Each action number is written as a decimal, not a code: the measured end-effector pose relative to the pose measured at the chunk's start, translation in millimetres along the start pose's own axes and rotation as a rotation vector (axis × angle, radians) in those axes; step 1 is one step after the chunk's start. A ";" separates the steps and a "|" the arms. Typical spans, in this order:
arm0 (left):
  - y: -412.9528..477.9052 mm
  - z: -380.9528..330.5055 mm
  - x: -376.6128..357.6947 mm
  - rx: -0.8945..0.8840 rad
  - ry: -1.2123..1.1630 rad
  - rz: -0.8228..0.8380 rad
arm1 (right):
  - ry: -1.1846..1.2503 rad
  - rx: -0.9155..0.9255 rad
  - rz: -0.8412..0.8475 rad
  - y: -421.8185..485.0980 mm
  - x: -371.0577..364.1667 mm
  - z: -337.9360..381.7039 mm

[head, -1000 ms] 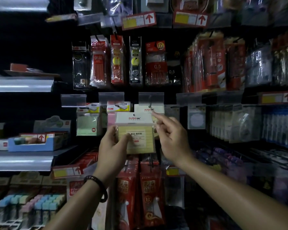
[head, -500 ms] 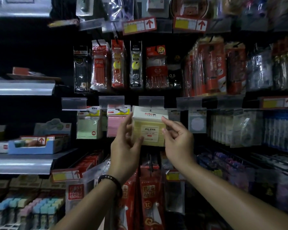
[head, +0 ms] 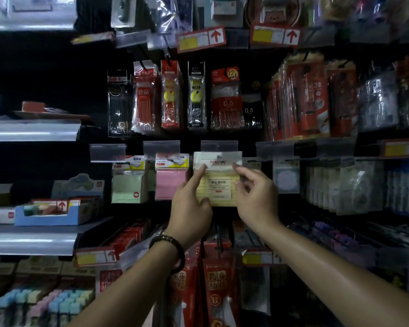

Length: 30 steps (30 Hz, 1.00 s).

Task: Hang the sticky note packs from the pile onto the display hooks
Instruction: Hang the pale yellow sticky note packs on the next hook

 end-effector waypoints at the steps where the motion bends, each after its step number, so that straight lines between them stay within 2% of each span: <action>1: 1.8 1.5 -2.1 0.010 -0.008 0.013 | -0.007 -0.013 0.004 1.0 0.3 -1.7; 5: 4.7 3.9 -6.1 0.046 -0.022 0.069 | -0.056 -0.045 0.045 6.8 -2.0 -8.7; 8: 10.3 4.5 -2.4 0.053 0.181 0.067 | -0.105 -0.065 0.128 12.9 -4.2 -11.6; 11: 21.8 7.5 2.9 0.087 0.326 0.131 | -0.431 0.003 0.279 19.1 -2.8 -12.6; 13: 27.0 7.0 2.9 0.111 0.377 0.207 | -0.546 -0.019 0.343 23.4 -2.5 -13.7; 16: 30.6 6.0 2.1 0.135 0.430 0.257 | -0.532 -0.064 0.348 30.7 -6.8 -15.1; 23: 16.9 -1.3 10.3 0.088 0.502 0.218 | -0.626 -0.105 0.469 24.3 3.0 -2.3; 26: -7.3 -6.5 19.8 0.096 0.476 0.184 | -0.618 -0.044 0.413 7.9 18.8 7.3; 30: -51.7 -14.8 42.7 0.068 0.460 0.143 | -0.474 0.085 0.327 -31.4 47.1 13.4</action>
Point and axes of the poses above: each hand's wrist, its own y-axis towards the middle knuckle, its own x-axis out of the back of the hand, z = x × y, the point moved 2 cm from there along y, towards the middle knuckle, and after that the axes turned 3 degrees about x, right-handed, at the moved point
